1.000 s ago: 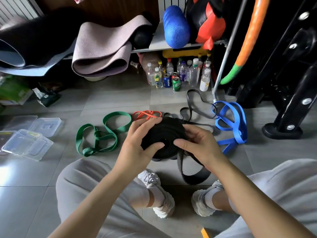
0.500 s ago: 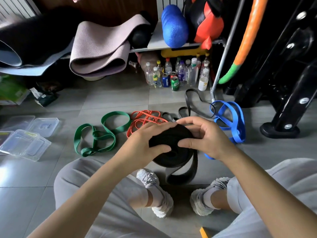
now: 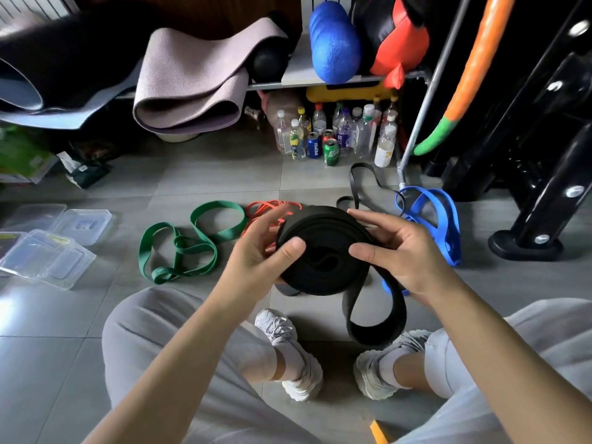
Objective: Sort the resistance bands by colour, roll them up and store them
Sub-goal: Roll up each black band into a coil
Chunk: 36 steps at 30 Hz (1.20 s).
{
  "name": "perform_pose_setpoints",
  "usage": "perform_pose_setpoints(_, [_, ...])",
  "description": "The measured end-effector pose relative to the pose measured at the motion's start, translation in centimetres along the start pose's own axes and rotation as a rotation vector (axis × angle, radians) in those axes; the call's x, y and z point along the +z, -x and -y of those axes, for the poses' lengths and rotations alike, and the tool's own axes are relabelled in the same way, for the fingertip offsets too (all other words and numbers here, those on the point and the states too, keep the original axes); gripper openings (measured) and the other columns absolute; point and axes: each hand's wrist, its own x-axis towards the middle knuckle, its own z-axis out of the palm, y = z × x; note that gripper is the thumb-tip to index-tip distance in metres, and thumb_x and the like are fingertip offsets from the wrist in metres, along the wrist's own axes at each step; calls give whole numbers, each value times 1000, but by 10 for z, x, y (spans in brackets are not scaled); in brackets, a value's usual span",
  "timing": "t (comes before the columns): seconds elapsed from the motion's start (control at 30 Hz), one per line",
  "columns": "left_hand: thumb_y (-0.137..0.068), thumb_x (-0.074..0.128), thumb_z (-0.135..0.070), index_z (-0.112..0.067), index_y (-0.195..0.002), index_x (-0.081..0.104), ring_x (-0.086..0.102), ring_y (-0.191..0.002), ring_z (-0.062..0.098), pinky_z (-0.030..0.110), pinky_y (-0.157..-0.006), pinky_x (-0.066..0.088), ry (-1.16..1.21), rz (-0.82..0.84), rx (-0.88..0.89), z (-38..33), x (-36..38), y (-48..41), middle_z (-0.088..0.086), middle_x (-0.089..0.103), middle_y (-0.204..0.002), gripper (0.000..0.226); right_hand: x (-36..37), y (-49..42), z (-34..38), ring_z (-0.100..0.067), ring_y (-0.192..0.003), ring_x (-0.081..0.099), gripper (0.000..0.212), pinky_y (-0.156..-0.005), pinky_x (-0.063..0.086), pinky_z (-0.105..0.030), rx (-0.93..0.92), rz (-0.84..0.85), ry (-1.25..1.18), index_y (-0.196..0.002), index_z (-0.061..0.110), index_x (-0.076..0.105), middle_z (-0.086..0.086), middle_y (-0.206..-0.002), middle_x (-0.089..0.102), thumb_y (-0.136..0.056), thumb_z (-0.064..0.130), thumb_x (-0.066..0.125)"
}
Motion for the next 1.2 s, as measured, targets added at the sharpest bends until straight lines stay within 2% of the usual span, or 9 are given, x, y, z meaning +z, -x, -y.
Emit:
perform_pose_setpoints(0.17, [-78,62,-27,-14,-110,63,68,-90,23,41,-74,58,-50,71,-98,-7,-14,-6,9,72,-97,35,-1,-2,-4,-14,-88,69,45,-79,53,-24,64,-10,-56,-97,21,67,-2,-89,74,-55,13,79])
perform_pose_setpoints(0.33, [-77,64,-24,-9,-105,63,65,-87,18,26,-71,55,-61,112,-102,-4,-23,-9,8,69,-93,32,2,-6,0,-21,-93,69,44,-85,54,-34,83,13,-7,-94,20,67,-3,-93,74,-51,21,78])
perform_pose_setpoints(0.5, [-75,76,-12,-21,-95,66,68,-82,10,22,-71,53,-239,195,-5,-15,-21,-19,-9,72,-85,24,7,-8,4,-16,-91,69,40,-84,55,-33,61,99,87,-91,27,67,2,-92,74,-52,27,78])
perform_pose_setpoints(0.7, [-74,73,-18,-22,-95,64,68,-84,10,22,-73,53,-198,176,23,-10,-16,-20,-8,72,-87,23,3,-7,4,-17,-94,69,43,-85,54,-36,59,90,90,-95,26,67,0,-95,74,-54,26,78])
perform_pose_setpoints(0.83, [-69,73,-35,-34,-112,52,59,-99,2,29,-86,52,-617,234,106,-12,-12,-23,-19,62,-106,48,3,-9,2,-12,-90,69,43,-77,54,-26,76,118,117,-94,26,66,3,-90,74,-53,24,79])
perform_pose_setpoints(0.9, [-70,75,-36,-39,-134,39,52,-114,7,33,-95,46,-906,327,196,-14,-8,-24,-12,54,-126,73,5,-11,3,-8,-86,69,43,-73,53,-20,80,142,139,-92,25,66,6,-85,74,-51,22,78])
perform_pose_setpoints(0.97, [-77,71,-32,-43,-139,34,50,-115,13,34,-95,44,-1060,373,293,-14,-3,-22,-7,52,-128,72,7,-12,3,-9,-84,70,45,-72,54,-20,76,159,146,-93,22,65,5,-83,74,-51,19,78])
perform_pose_setpoints(1.07, [-80,66,-32,-45,-135,39,48,-108,8,31,-93,44,-967,326,317,-12,-3,-21,-7,54,-120,62,3,-12,2,-14,-81,68,49,-72,54,-25,99,123,86,-94,19,57,-1,-84,73,-51,20,80])
perform_pose_setpoints(1.2, [-78,68,-25,-48,-125,44,51,-109,-1,17,-93,43,-645,171,247,-8,-11,-24,-20,54,-115,57,-6,-5,-7,-13,-74,58,47,-74,48,-33,66,11,162,-85,19,54,0,-77,62,-53,31,86])
